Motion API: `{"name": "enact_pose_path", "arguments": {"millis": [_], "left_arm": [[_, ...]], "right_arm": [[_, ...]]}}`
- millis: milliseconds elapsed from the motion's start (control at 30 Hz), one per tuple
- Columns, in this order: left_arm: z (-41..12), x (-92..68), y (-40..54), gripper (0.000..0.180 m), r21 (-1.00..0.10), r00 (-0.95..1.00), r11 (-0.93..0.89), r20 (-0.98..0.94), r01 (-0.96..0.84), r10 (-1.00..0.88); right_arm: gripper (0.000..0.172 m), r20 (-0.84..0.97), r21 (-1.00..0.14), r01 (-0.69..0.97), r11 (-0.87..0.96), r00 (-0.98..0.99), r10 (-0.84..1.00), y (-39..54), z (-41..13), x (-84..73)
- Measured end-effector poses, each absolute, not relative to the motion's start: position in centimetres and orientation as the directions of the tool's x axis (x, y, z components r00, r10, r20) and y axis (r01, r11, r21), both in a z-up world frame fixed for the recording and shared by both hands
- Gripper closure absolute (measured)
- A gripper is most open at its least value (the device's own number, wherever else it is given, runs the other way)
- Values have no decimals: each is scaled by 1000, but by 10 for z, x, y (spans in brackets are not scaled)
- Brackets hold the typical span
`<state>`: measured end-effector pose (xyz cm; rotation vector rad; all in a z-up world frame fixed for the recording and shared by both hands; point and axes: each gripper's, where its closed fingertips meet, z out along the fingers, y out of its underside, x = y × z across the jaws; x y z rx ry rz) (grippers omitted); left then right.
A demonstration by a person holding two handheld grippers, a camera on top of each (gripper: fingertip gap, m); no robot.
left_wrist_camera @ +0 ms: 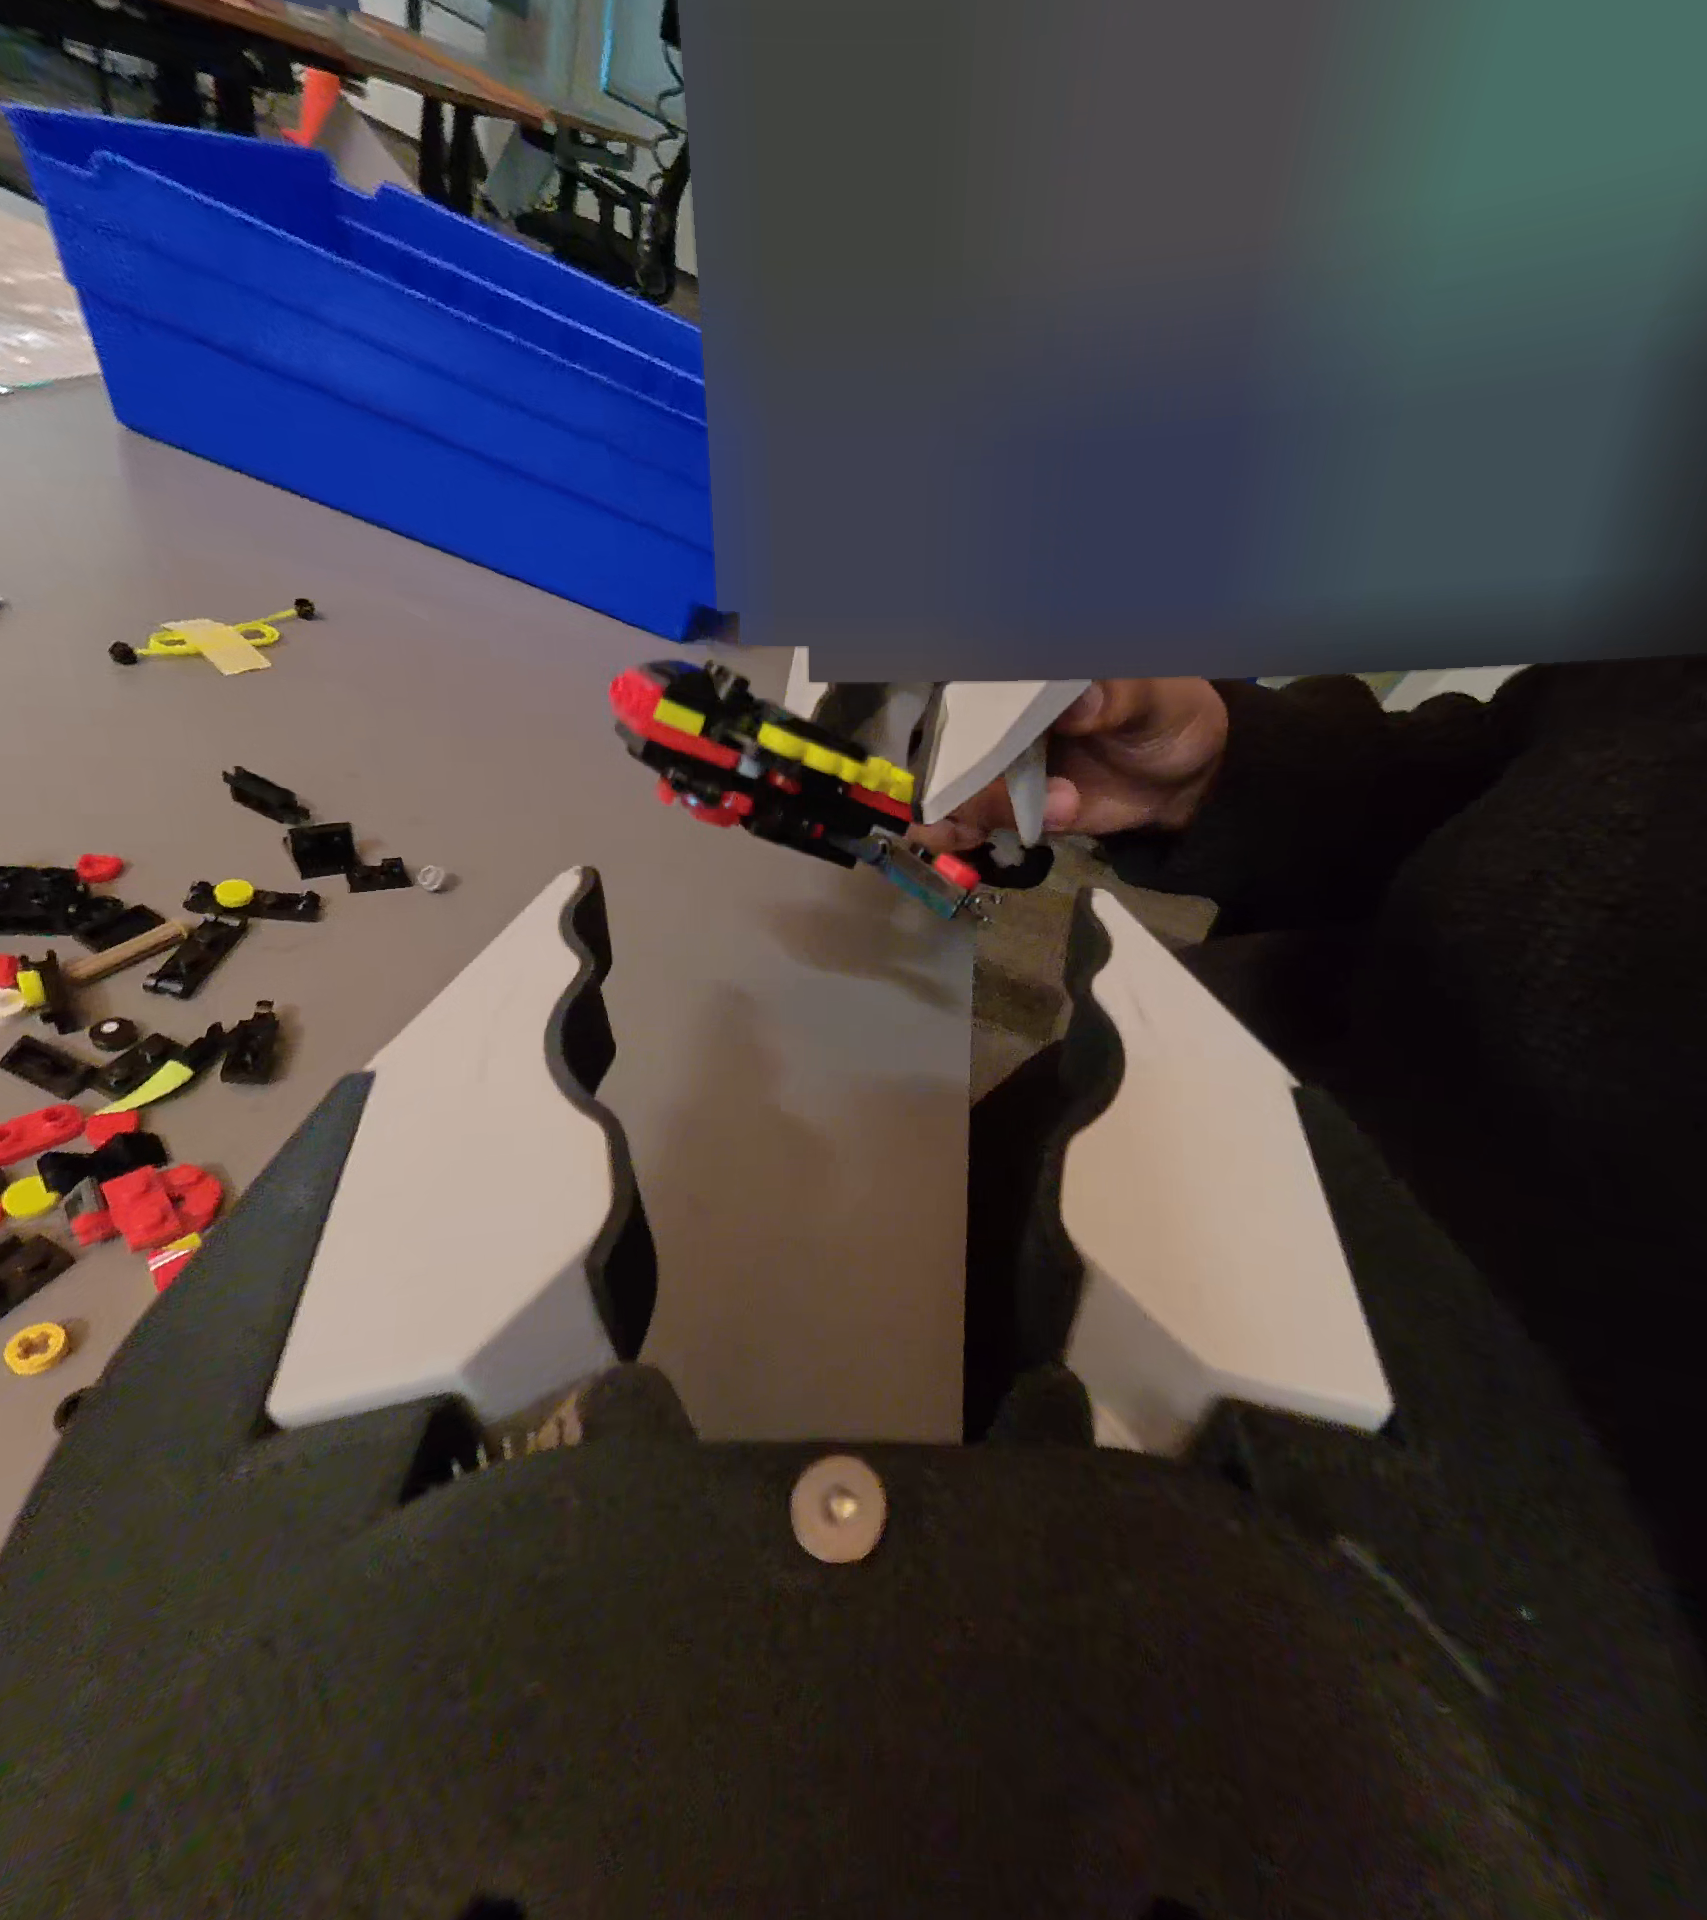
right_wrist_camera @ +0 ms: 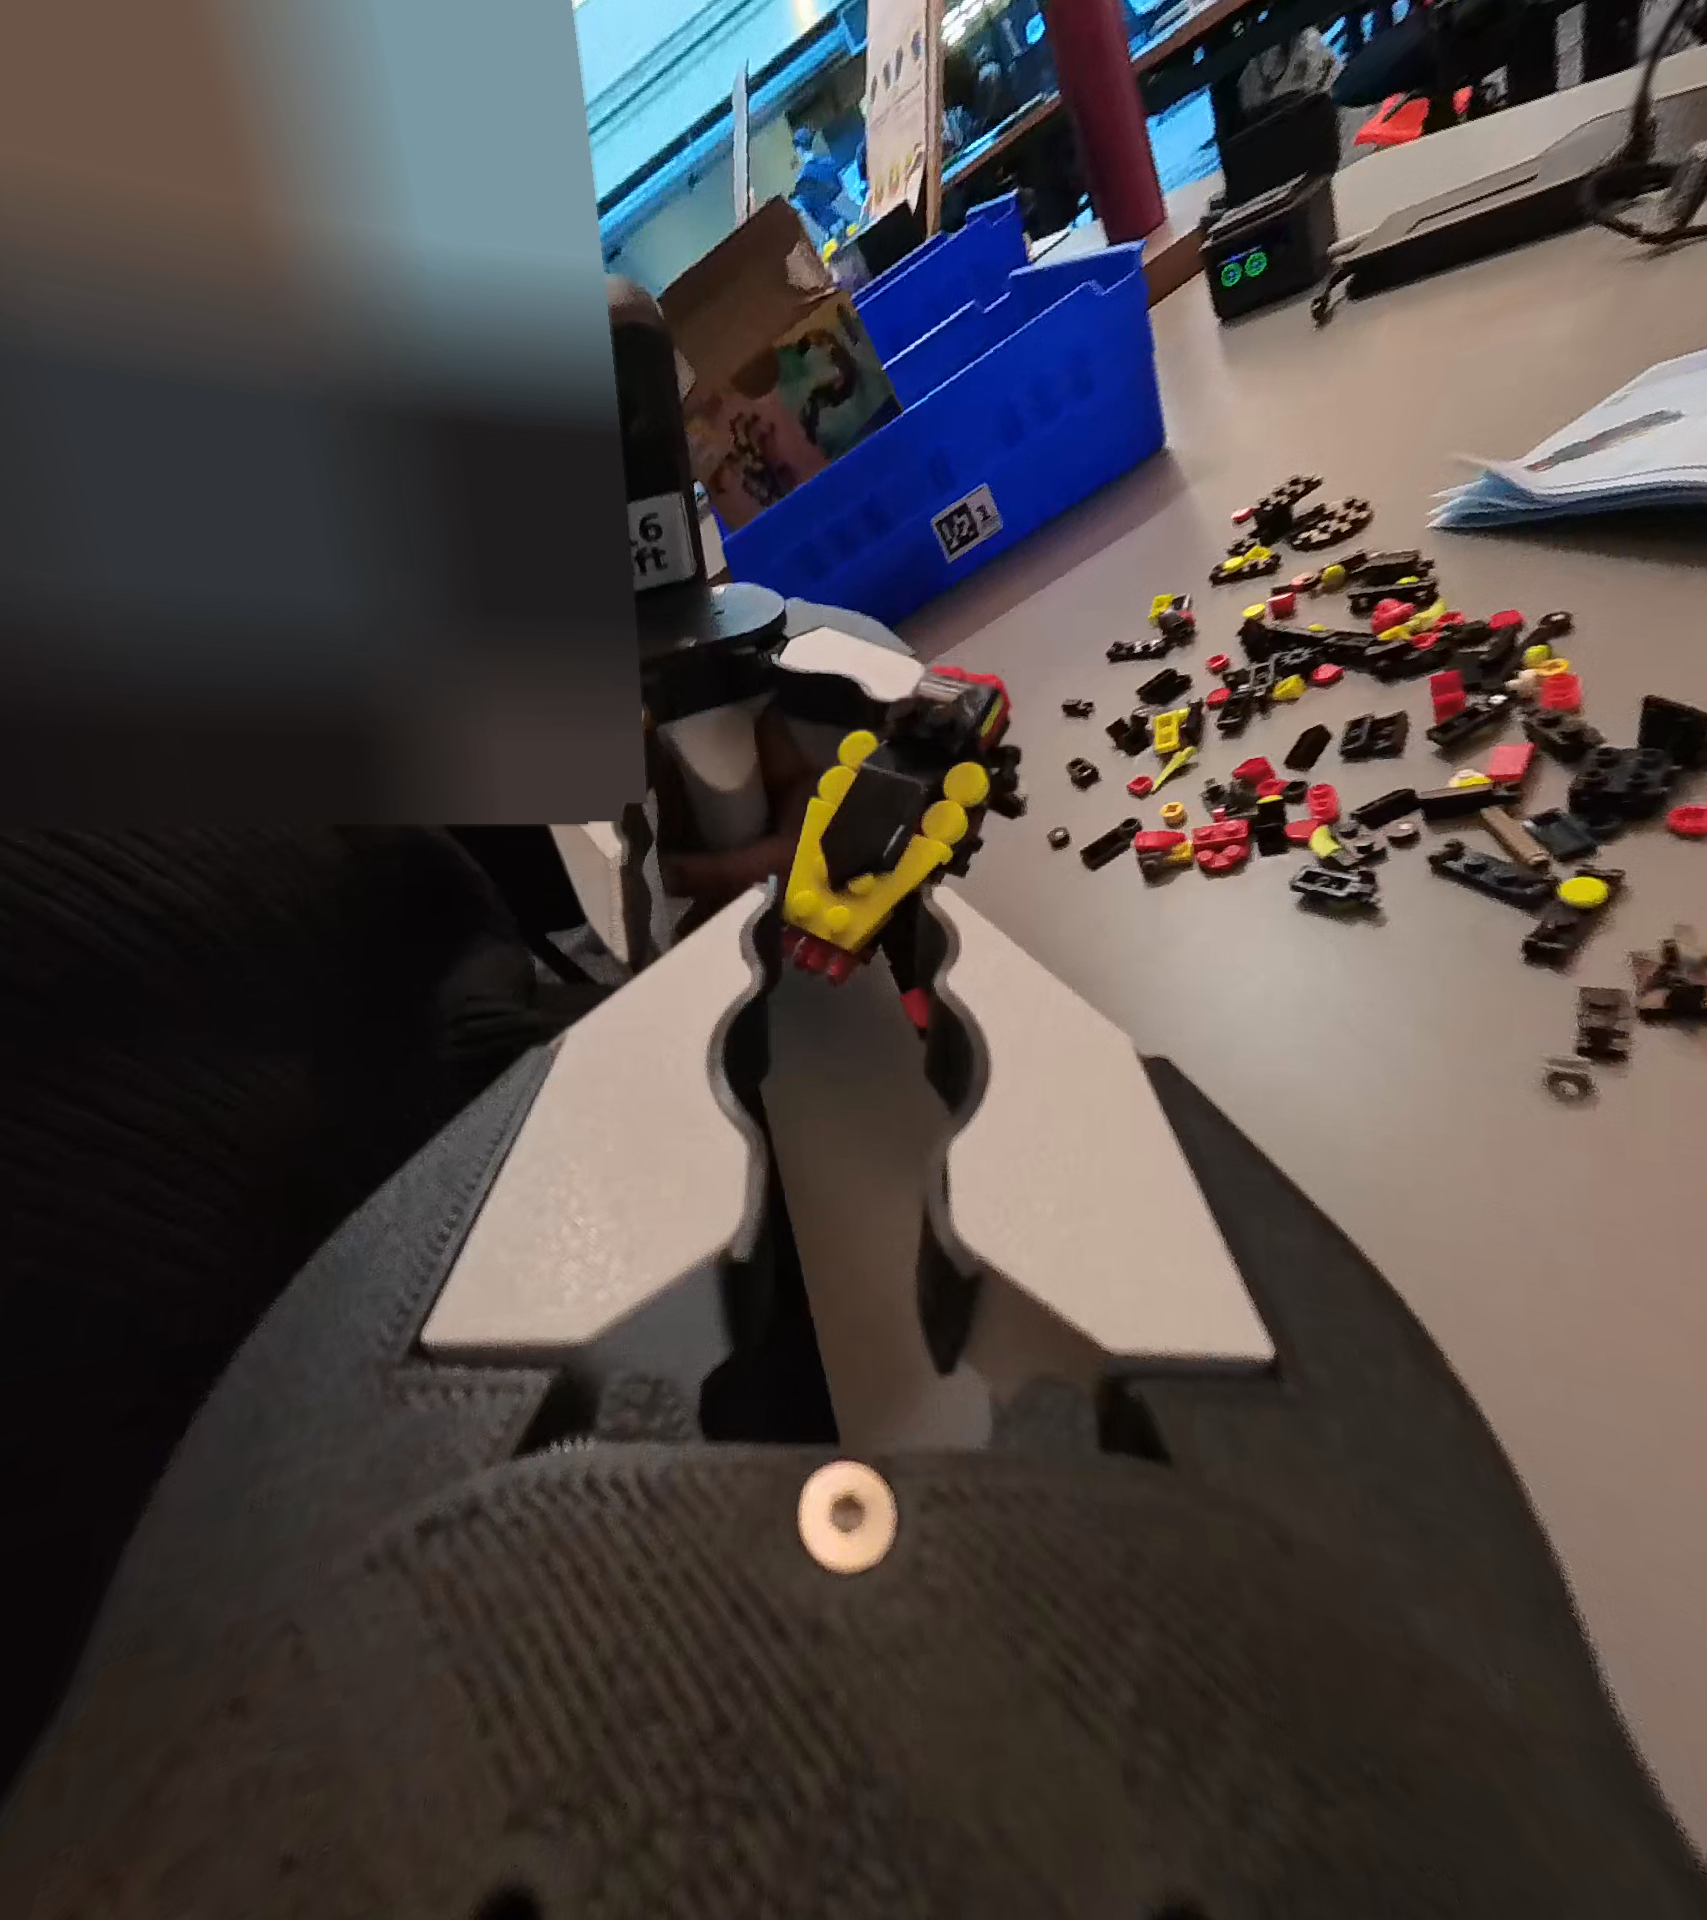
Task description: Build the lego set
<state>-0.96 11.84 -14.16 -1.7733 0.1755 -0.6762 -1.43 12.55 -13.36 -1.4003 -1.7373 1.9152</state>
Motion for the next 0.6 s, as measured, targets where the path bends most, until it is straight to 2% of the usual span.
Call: {"name": "enact_pose_path", "arguments": {"millis": [300,600], "left_arm": [[-144,5,109,108,-938,787,-313,301,145,-539],[-143,5,109,108,-944,795,-299,287,140,-534]], "right_arm": [[149,-487,-858,459,-231,-582,651,114,-137,-4],[149,-540,-828,503,-249,-593,597,106,-139,0]]}}
